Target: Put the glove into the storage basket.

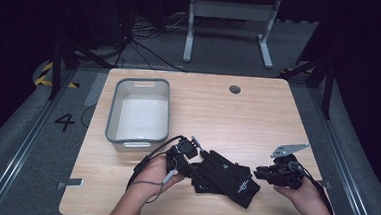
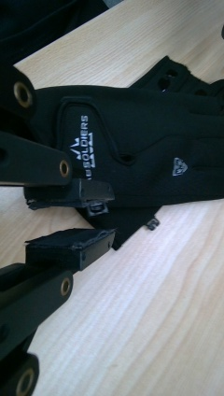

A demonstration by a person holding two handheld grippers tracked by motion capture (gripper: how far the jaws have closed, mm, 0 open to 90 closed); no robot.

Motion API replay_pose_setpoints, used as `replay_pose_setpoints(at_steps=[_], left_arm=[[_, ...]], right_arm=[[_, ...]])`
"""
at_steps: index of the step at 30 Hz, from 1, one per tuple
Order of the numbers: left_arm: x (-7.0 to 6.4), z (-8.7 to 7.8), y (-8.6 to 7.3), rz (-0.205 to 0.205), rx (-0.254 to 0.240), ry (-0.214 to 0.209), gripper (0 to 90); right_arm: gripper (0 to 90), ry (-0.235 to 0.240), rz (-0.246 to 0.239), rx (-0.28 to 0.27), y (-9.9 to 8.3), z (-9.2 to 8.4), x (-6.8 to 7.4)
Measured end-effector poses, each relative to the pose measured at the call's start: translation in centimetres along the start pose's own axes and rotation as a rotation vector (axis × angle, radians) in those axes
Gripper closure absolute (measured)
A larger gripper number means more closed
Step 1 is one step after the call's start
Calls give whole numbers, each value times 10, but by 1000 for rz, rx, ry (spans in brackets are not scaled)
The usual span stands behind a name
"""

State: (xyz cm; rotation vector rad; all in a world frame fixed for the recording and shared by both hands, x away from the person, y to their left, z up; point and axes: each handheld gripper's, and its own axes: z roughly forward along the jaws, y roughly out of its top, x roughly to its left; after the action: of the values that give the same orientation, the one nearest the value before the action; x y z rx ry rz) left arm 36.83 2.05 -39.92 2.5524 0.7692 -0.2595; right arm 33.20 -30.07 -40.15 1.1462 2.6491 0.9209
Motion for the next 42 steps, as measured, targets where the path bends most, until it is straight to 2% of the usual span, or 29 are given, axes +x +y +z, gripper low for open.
replay_pose_setpoints(at_steps=[5,7,10,15,17,19,20,24,27,28,30,32,39,42], left_arm=[[2,8,5,-11,-11,5,741],[3,12,6,-3,-7,23,748],[4,15,8,-20,-14,29,742],[8,15,10,-39,-21,4,709],[10,14,11,-46,-28,1,678],[13,13,10,-44,-38,-22,635],[13,13,10,-46,-43,-23,607],[17,12,11,-67,-48,-44,595],[19,14,12,-69,-26,-64,598],[20,15,12,-66,-25,-57,602],[19,17,13,-71,-28,-40,610],[19,18,13,-71,-24,-29,606],[19,25,15,-97,0,-15,578],[19,28,16,-92,14,-37,574]], right_arm=[[730,7,16,22,-8,3,0],[721,13,26,28,-11,4,1],[709,21,26,45,-14,7,3],[685,37,36,81,-17,15,6],[668,43,42,104,-19,19,6],[651,45,47,128,-20,23,6],[646,45,45,129,-21,24,6],[636,55,59,140,-22,27,7],[694,51,60,148,-22,28,8],[714,52,61,151,-22,28,9],[787,24,48,163,-21,28,12],[819,2,35,166,-21,29,15],[835,-9,25,163,-21,29,16],[835,-9,27,164,-20,30,17]])
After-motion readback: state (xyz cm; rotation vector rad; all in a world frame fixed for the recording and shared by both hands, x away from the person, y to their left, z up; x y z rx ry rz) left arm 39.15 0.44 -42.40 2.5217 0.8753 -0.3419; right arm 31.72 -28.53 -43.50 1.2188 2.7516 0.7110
